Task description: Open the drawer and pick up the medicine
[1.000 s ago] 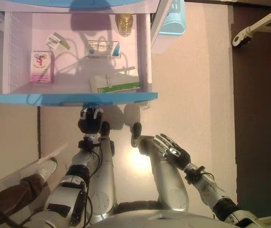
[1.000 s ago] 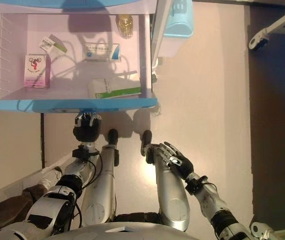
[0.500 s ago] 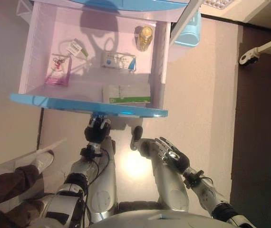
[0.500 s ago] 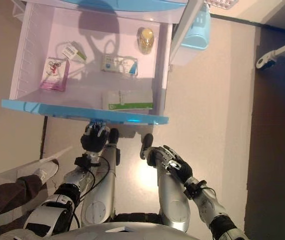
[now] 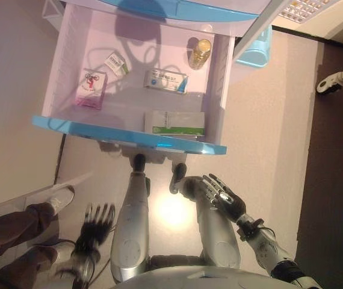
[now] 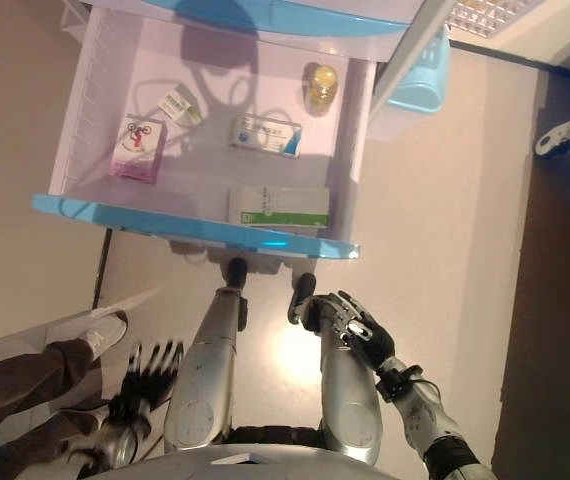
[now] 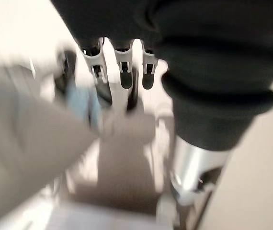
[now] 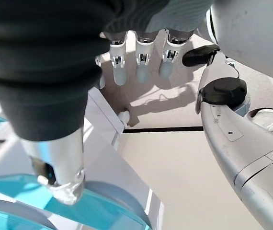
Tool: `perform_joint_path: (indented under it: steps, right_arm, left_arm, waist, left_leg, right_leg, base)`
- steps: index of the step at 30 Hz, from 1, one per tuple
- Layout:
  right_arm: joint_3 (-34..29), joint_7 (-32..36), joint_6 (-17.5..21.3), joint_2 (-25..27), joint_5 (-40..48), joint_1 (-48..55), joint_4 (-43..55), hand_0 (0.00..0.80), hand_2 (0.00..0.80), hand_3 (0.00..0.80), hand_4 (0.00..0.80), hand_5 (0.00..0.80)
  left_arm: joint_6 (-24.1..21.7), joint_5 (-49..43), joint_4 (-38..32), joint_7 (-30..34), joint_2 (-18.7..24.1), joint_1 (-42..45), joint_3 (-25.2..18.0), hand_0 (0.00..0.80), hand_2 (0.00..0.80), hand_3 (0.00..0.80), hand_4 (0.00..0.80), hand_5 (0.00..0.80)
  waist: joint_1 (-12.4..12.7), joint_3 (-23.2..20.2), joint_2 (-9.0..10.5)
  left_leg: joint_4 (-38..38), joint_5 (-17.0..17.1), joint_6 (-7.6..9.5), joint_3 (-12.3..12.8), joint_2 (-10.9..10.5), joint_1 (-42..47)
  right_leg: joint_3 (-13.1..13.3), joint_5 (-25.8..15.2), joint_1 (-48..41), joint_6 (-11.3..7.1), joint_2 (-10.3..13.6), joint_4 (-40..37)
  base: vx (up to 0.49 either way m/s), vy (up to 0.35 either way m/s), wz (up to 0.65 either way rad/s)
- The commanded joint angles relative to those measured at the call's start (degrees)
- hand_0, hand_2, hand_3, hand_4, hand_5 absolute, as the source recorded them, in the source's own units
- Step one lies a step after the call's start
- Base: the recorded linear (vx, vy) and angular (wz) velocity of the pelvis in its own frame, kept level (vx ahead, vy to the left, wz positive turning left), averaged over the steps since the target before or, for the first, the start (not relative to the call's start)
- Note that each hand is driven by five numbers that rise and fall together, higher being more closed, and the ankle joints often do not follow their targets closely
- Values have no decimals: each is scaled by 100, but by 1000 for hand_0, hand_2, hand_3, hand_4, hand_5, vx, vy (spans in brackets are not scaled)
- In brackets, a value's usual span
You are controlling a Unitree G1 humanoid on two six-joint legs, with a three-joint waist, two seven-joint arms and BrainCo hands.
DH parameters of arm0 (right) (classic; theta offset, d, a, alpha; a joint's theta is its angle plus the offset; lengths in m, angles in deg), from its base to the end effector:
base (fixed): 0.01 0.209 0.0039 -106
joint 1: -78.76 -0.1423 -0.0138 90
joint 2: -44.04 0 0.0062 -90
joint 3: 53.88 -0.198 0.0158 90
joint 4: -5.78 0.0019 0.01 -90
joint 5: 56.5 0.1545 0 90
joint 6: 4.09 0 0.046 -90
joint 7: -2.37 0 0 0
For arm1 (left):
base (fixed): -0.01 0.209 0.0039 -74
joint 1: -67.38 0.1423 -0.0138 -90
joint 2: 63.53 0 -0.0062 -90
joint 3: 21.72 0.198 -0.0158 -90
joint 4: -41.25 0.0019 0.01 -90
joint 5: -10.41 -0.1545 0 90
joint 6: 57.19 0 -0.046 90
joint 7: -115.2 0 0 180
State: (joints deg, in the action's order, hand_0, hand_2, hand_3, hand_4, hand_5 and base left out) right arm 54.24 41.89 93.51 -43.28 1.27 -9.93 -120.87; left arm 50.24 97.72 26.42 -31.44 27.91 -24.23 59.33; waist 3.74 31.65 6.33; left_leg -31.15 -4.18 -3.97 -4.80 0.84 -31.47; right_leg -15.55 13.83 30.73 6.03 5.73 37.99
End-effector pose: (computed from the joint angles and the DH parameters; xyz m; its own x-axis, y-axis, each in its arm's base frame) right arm 0.1621 -0.2064 -0.0875 0.8401 0.5138 -0.1738 -0.2671 0.6707 0.6920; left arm 0.0728 0.2608 -0.1368 0.7753 0.0311 -0.6308 -0.6312 0.0027 -0.7756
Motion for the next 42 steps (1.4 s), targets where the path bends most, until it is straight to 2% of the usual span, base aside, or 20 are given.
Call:
perform_joint_path:
  steps: [1, 7, 11, 14, 16, 19, 20, 24, 25, 26, 28, 29, 31, 34, 38, 40, 42]
  right_arm:
    - [-106, 305, 48, -21, -137, 500, 270, 0, 0, 0, 0, 0]
    - [-120, 258, -30, 22, -256, 532, 296, 0, 0, 0, 0, 0]
    - [-116, 140, 59, 22, -260, 571, 346, 0, 0, 0, 0, 0]
    - [-156, -93, 272, 67, -194, 568, 403, 0, 0, 0, 0, 0]
    - [-297, -425, 446, 109, -111, 592, 476, 0, 0, 0, 0, 0]
    - [-558, -1472, 722, 163, -265, 566, 429, 0, 0, 0, 0, 0]
    - [-672, -1936, 900, 186, -308, 541, 376, 0, 0, 0, 0, 0]
    - [-1039, -2835, 1475, 291, -545, 472, 362, 0, 0, 0, 0, 0]
    - [-1193, -3284, 1710, 382, -900, 497, 580, 0, 0, 0, 0, 0]
    - [-1276, -3470, 1813, 425, -1070, 504, 748, 0, 0, 0, 0, 0]
    - [-1545, -4100, 1903, 568, -1723, 619, 1355, 0, 0, 0, 0, 0]
    - [-1659, -4249, 2007, 624, -1866, 669, 1550, 0, 0, 0, 0, 0]
    - [-1984, -4505, 1967, 737, -2198, 704, 1995, 0, 0, 0, 0, 0]
    - [-2426, -4766, 2193, 974, -2910, 665, 2409, 0, 0, 0, 0, 0]
    - [-2847, -5055, 2064, 1528, -3948, 540, 3148, 0, 0, 0, 0, 0]
    - [-3007, -5171, 1820, 1863, -4601, 458, 3621, 0, 0, 0, 0, 0]
    - [-3058, -5222, 1690, 2051, -4744, 395, 3819, 0, 0, 0, 0, 0]
  left_arm:
    - [103, 298, -149, 28, -191, 119, -69, 0, 0, 0, 0, 0]
    - [-167, 749, -182, -534, -179, 20, -262, 0, 0, 0, 0, 0]
    - [-354, 417, -139, -956, -102, -84, -396, 0, 0, 0, 0, 0]
    - [-404, -30, -55, -1000, -49, -144, -395, 0, 0, 0, 0, 0]
    - [-409, -391, -50, -1026, -42, -112, -348, 0, 0, 0, 0, 0]
    - [-408, -1081, -81, -895, -47, -37, -187, 0, 0, 0, 0, 0]
    - [-433, -1229, -108, -921, -68, -7, -117, 0, 0, 0, 0, 0]
    - [-547, -1627, -154, -930, -76, 141, -36, 0, 0, 0, 0, 0]
    - [-641, -1911, -197, -945, -78, 256, -57, 0, 0, 0, 0, 0]
    - [-690, -2015, -237, -926, -71, 305, -49, 0, 0, 0, 0, 0]
    - [-795, -2278, -351, -825, -77, 491, -40, 0, 0, 0, 0, 0]
    - [-837, -2423, -386, -780, -87, 569, -48, 0, 0, 0, 0, 0]
    - [-994, -2664, -450, -700, -100, 720, 39, 0, 0, 0, 0, 0]
    - [-1090, -2833, -503, -602, -127, 869, 142, 0, 0, 0, 0, 0]
    - [-1237, -3091, -494, -544, -157, 1053, 207, 0, 0, 0, 0, 0]
    - [-1273, -3229, -502, -576, -150, 1108, 232, 0, 0, 0, 0, 0]
    - [-1279, -3296, -504, -577, -147, 1123, 247, 0, 0, 0, 0, 0]
  waist:
    - [-73, -185, -72]
    - [-154, -185, -61]
    - [-194, -185, -5]
    - [-228, -185, 10]
    - [-265, -185, 2]
    - [-292, -185, -34]
    - [-297, -185, -56]
    - [-323, -186, -106]
    - [-352, -188, -126]
    - [-361, -186, -158]
    - [-419, -209, -183]
    - [-444, -229, -193]
    - [-498, -298, -234]
    - [-550, -380, -321]
    - [-578, -456, -385]
    - [-578, -487, -409]
    - [-573, -491, -420]
  left_leg:
    - [271, -223, 412, 302, -179, 135]
    - [100, -261, 406, 352, -151, 55]
    - [89, -274, 416, 392, -118, 119]
    - [143, -251, 409, 428, -98, 191]
    - [234, -227, 404, 477, -79, 305]
    - [383, -206, 416, 536, -60, 474]
    - [441, -202, 427, 557, -50, 545]
    - [621, -205, 433, 572, -46, 778]
    - [715, -208, 449, 587, -48, 900]
    - [818, -54, 482, 618, -17, 895]
    - [945, -54, 509, 647, -17, 1049]
    - [995, -57, 526, 657, -19, 1105]
    - [1128, -61, 546, 704, -27, 1230]
    - [1311, -74, 561, 741, -78, 1397]
    - [1454, -116, 571, 783, -145, 1579]
    - [1548, -126, 576, 816, -163, 1660]
    - [1580, -126, 581, 826, -168, 1688]
  right_leg:
    - [109, 528, -158, -409, -1, 693]
    - [197, 561, -40, -389, -15, 843]
    - [223, 554, -49, -406, -30, 878]
    - [227, 530, -92, -419, -31, 842]
    - [242, 492, -161, -447, -24, 774]
    - [269, 425, -255, -500, -10, 669]
    - [283, 393, -295, -526, 0, 625]
    - [345, 289, -472, -615, 7, 453]
    - [382, 182, -552, -681, 17, 391]
    - [349, -5, -532, -657, 4, 301]
    - [402, -102, -634, -721, 7, 205]
    - [433, -137, -668, -749, 3, 159]
    - [490, -208, -761, -804, 4, 8]
    - [552, -288, -910, -865, 2, -244]
    - [621, -367, -1087, -921, 20, -496]
    - [638, -425, -1147, -966, 36, -578]
    - [648, -430, -1180, -971, 34, -620]
  base:
    - [30, 81, -13]
    - [24, 52, -9]
    - [37, 4, -9]
    - [35, 10, -3]
    - [48, 12, -2]
    - [46, -4, -4]
    - [41, -16, -12]
    - [53, -24, -13]
    - [0, -26, -17]
    - [1, -25, -15]
    - [29, -20, -13]
    - [77, -20, -8]
    - [72, -11, -8]
    - [57, 14, -11]
    - [52, 26, -12]
    - [38, 33, -8]
    - [18, 23, -7]
